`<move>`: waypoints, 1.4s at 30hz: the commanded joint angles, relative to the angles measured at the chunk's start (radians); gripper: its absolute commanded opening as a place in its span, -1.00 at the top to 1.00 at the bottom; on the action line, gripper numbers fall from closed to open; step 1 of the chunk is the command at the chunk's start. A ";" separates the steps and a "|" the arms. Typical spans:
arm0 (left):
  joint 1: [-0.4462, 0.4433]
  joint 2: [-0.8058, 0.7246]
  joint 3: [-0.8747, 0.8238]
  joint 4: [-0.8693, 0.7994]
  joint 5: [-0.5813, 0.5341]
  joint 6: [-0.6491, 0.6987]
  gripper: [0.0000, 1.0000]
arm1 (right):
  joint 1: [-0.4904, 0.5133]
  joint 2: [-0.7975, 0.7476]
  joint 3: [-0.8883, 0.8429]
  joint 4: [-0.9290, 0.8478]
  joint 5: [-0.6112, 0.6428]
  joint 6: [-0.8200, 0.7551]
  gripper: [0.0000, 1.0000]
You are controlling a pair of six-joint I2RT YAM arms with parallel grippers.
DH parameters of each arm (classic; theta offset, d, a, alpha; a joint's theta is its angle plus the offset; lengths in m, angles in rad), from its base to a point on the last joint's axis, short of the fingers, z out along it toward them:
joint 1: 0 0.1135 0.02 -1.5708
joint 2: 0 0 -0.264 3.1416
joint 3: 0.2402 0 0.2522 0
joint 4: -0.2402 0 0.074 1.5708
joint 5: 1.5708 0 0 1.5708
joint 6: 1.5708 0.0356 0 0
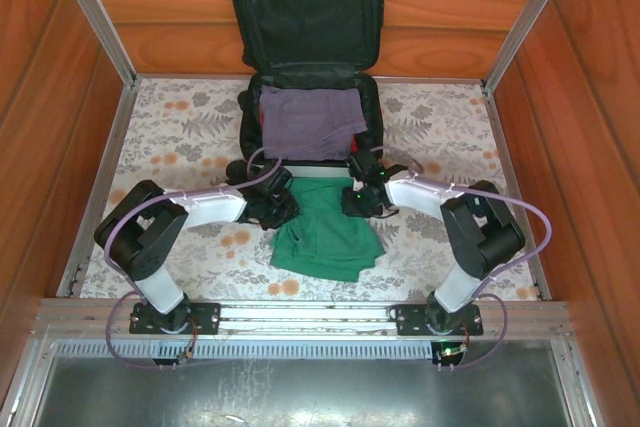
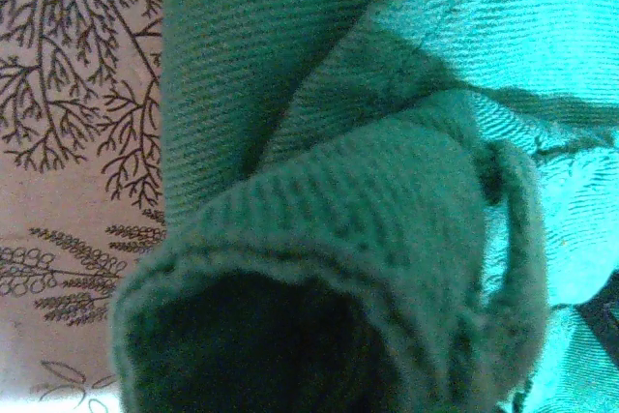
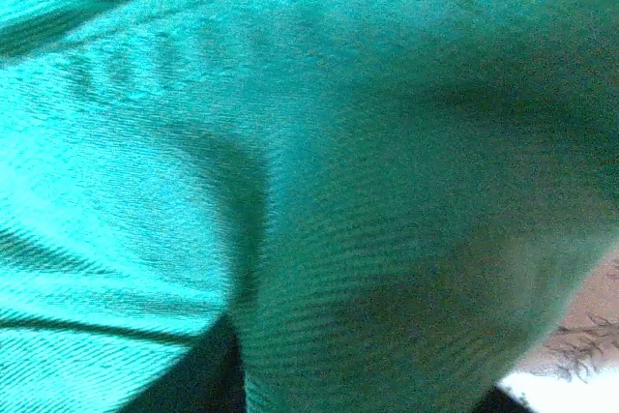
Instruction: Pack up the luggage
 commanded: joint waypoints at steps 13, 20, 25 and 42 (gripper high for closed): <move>-0.102 -0.291 0.242 -0.252 -0.341 0.416 1.00 | 0.128 -0.429 0.142 -0.084 0.487 -0.273 1.00; 0.038 -0.267 0.463 -0.339 -0.424 0.647 1.00 | 0.018 -0.278 0.389 0.003 0.478 -0.484 1.00; 0.142 -0.163 0.587 -0.339 -0.369 0.734 1.00 | -0.056 -0.152 0.536 0.067 0.410 -0.541 1.00; 0.313 0.291 0.958 -0.368 -0.249 0.762 1.00 | -0.187 0.346 0.951 0.065 0.284 -0.572 1.00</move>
